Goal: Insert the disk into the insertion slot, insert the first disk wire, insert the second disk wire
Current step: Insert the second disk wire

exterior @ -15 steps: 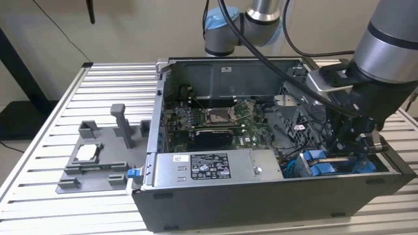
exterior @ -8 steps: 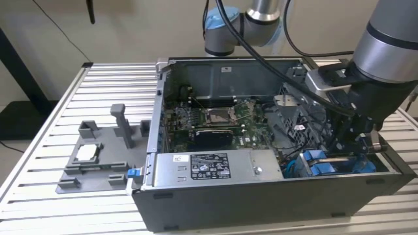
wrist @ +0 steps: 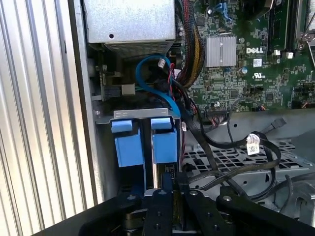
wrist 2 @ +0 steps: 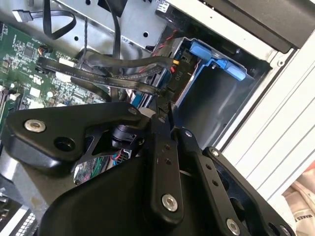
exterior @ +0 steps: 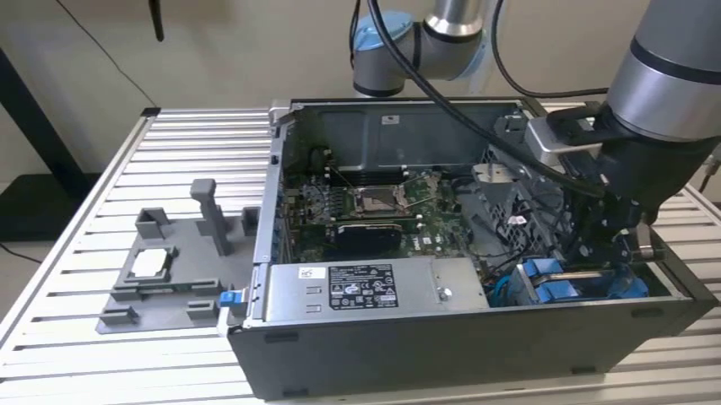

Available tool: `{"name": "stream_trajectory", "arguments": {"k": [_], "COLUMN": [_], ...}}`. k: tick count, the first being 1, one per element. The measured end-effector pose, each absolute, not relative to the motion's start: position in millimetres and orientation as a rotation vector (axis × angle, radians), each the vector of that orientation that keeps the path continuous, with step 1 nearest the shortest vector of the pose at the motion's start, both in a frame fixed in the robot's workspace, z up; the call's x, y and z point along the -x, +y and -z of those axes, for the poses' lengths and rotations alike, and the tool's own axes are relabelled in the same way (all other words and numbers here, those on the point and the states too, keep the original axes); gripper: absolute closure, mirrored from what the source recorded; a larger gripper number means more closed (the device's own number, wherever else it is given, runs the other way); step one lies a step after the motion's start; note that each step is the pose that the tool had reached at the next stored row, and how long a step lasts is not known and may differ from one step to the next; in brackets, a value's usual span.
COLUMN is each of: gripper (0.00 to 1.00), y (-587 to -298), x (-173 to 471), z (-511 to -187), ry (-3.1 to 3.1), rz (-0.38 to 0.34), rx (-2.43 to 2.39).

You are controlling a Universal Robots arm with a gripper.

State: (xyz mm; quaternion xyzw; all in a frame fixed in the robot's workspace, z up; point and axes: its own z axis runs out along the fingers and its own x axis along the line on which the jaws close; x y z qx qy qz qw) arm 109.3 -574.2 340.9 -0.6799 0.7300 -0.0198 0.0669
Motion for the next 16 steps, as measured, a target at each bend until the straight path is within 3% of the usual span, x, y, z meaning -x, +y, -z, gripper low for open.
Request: {"name": "stream_trajectory", "arguments": {"k": [16], "gripper": [0.84], "y": [-572.7], "x": [-110.4], "z": [-337.9], "ry": [2.216], "rz": [0.061], "rx": [2.033]}}
